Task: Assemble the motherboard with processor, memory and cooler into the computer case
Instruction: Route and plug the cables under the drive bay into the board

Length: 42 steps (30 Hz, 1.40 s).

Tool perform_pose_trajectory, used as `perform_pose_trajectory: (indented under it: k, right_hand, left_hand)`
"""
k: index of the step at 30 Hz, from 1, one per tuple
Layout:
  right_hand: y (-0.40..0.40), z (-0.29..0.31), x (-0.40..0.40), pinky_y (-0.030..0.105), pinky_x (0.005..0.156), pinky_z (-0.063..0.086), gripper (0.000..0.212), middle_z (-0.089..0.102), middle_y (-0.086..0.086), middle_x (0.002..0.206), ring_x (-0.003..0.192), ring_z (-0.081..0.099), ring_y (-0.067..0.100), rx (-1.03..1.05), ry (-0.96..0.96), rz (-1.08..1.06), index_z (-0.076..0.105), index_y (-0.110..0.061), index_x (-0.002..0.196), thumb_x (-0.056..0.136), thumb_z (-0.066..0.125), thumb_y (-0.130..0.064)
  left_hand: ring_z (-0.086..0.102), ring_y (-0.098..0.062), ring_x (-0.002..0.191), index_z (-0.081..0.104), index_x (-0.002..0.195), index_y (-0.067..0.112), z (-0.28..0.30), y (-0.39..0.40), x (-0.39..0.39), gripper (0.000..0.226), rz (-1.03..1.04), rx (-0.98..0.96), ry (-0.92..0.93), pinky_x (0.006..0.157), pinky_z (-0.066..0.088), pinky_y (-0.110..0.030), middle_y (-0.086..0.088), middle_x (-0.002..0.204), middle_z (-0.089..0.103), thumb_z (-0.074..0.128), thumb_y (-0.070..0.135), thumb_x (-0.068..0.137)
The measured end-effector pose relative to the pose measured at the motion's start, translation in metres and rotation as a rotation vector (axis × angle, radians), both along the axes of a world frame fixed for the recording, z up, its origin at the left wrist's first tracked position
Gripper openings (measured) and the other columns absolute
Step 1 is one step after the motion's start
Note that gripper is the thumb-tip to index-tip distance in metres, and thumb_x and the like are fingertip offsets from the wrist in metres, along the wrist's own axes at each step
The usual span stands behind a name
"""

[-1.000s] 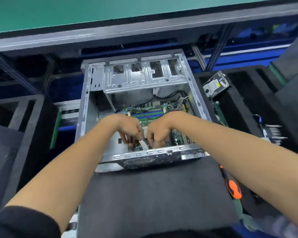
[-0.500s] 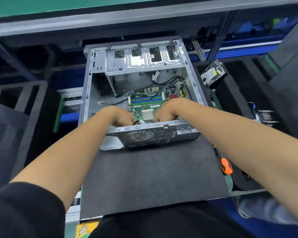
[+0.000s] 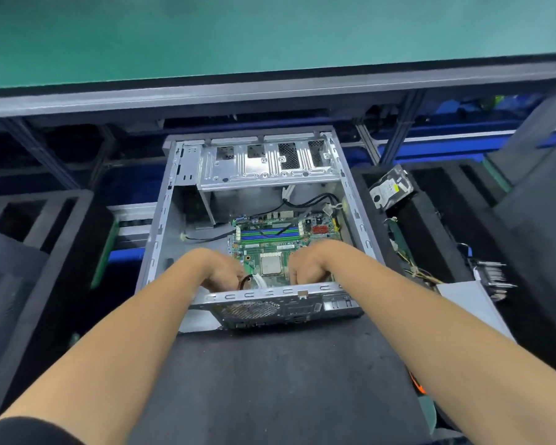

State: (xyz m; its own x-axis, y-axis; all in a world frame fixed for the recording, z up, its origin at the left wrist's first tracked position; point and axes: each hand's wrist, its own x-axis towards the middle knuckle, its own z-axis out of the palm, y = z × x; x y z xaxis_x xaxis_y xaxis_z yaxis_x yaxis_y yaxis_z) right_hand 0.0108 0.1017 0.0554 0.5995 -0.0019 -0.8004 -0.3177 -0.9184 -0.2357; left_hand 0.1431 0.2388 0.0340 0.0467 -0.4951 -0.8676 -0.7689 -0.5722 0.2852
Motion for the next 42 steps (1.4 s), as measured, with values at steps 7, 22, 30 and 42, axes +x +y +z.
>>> perform_pose_trajectory:
  k: [7,22,30,42]
  right_hand:
    - [-0.005,-0.002,0.001,0.018,0.042,0.037,0.032,0.058,0.016,0.136,0.052,0.041,0.009,0.051,0.047,-0.056,0.063,0.007,0.120,0.092,0.056,-0.006]
    - [-0.005,-0.001,0.005,0.025,0.043,0.028,0.030,0.040,0.005,0.061,0.046,0.031,0.015,0.100,0.148,-0.095,0.047,-0.009,0.064,0.093,0.056,-0.009]
    - [-0.008,-0.006,0.007,0.028,0.048,0.028,0.026,0.039,0.006,0.063,0.049,0.032,0.015,0.149,0.184,-0.106,0.048,-0.008,0.066,0.091,0.053,-0.003]
    - [-0.012,-0.015,0.007,0.028,0.061,0.054,0.013,0.062,0.015,0.079,0.062,0.057,0.023,0.161,0.002,-0.256,0.061,0.005,0.080,0.092,0.058,-0.001]
  left_hand:
    - [0.032,-0.012,0.055,0.049,0.075,0.017,0.002,-0.002,-0.004,0.011,-0.070,-0.025,-0.083,0.050,0.027,-0.024,0.005,0.063,0.043,0.053,0.011,0.084]
    - [0.037,-0.013,0.057,0.051,0.062,0.018,-0.003,-0.008,-0.004,0.022,-0.030,-0.029,-0.072,0.051,0.030,-0.024,0.006,0.060,0.046,0.052,0.007,0.081]
    - [0.054,-0.009,0.056,0.062,0.069,0.014,-0.004,-0.010,0.000,0.022,0.124,0.012,0.094,0.048,0.045,-0.014,0.004,0.066,0.060,0.059,-0.004,0.080]
    - [0.061,-0.018,0.063,0.063,0.082,0.013,0.001,-0.012,0.023,0.015,0.378,-0.507,-0.207,0.057,0.051,-0.024,0.000,0.073,0.064,0.056,0.000,0.083]
